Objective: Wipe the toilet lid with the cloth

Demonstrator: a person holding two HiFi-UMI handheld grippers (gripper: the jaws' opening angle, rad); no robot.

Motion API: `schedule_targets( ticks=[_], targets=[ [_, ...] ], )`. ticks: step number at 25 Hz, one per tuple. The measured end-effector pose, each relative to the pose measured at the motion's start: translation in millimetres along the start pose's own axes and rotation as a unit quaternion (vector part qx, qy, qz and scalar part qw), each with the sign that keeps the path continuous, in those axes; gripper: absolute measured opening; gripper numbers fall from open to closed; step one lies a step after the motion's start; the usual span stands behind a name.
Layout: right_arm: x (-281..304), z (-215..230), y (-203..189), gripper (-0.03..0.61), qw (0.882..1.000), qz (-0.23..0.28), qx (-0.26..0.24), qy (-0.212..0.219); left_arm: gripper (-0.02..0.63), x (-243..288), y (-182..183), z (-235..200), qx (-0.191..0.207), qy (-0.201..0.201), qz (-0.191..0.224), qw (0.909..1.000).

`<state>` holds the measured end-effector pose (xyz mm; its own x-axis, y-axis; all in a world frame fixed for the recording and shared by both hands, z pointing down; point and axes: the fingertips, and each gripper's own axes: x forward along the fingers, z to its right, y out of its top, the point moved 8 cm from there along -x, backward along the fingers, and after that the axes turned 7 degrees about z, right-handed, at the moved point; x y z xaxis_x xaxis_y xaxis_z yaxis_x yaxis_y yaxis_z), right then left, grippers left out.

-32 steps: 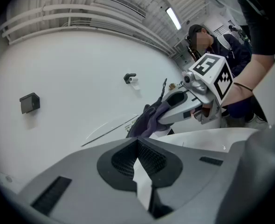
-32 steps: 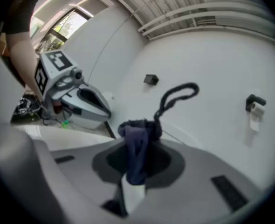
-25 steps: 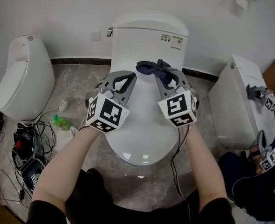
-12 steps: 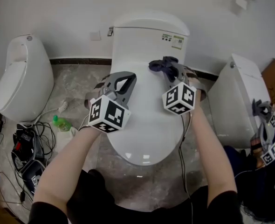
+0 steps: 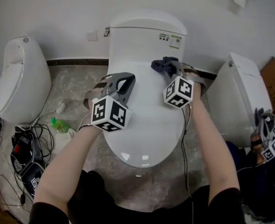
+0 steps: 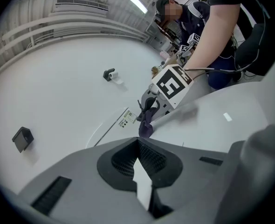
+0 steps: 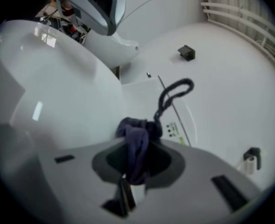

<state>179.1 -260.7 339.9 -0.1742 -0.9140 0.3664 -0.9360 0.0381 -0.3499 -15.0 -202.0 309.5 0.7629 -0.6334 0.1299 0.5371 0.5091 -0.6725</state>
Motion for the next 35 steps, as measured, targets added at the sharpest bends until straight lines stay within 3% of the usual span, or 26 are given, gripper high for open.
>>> schedule_targets(
  ticks=[14,35],
  targets=[
    [-13.6,-29.9,-14.0,0.081,0.997,-0.024,0.022,0.063,0.011,1.9,4.1,4.6,0.006,-0.017,-0.009,0.9998],
    [-71.8,-61.6,-9.0,0.081,0.995,-0.028,0.047,0.084,0.011,11.3,-7.3,22.0,0.012,-0.045,-0.025,0.9986]
  ],
)
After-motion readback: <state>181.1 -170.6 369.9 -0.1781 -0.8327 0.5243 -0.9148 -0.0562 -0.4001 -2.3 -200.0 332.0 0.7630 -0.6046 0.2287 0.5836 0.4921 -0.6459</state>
